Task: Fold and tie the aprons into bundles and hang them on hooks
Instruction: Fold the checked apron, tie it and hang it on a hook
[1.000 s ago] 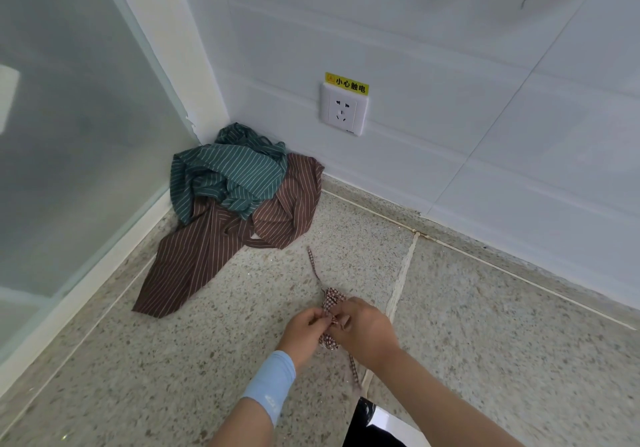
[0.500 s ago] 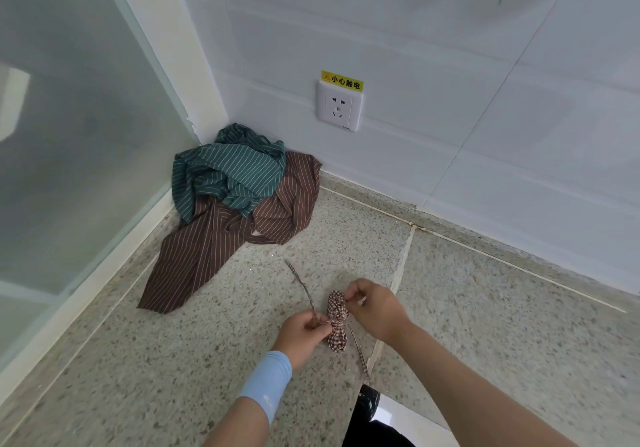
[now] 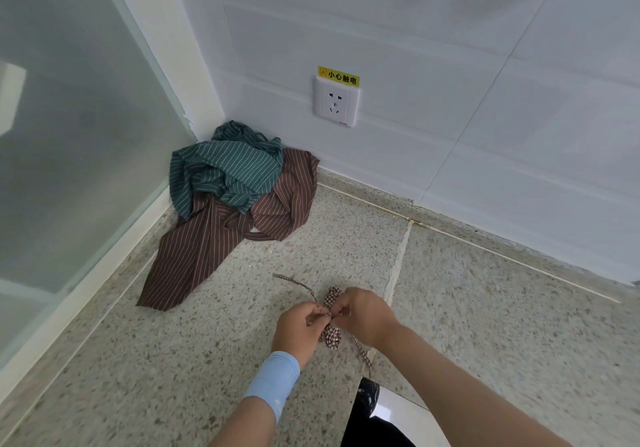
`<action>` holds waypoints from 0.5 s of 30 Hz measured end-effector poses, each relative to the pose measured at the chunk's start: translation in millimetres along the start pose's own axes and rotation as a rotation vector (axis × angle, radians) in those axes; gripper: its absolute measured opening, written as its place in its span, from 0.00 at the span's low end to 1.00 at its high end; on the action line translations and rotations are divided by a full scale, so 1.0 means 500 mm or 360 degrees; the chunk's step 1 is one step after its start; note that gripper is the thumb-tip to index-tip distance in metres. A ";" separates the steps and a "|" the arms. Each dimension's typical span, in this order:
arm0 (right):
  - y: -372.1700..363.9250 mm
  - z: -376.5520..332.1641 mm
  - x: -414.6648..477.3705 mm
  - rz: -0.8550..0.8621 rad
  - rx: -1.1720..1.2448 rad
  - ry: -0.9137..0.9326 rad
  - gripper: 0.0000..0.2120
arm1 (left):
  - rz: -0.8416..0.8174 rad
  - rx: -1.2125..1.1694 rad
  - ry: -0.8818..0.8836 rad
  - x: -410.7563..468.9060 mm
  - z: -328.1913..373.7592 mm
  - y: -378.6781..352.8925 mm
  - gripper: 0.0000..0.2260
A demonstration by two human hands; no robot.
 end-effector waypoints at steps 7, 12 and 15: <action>-0.014 0.001 0.004 -0.0001 0.0178 -0.0163 0.03 | 0.0224 0.0099 0.0166 0.001 -0.022 0.008 0.02; -0.013 0.018 -0.004 0.0177 0.0363 -0.0380 0.04 | 0.0455 0.0058 0.0214 -0.007 -0.011 0.008 0.02; -0.007 0.031 -0.020 0.0325 0.0513 -0.0518 0.05 | 0.0455 -0.0097 0.0417 -0.004 -0.034 0.005 0.07</action>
Point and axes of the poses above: each hand's wrist, its own x-axis towards the middle knuckle, its own y-axis out of the back of the hand, z = x × y, the point moved 10 cm from there along x, towards the middle knuckle, and after that the axes turned 14 degrees about -x, right-handed, at the moved point
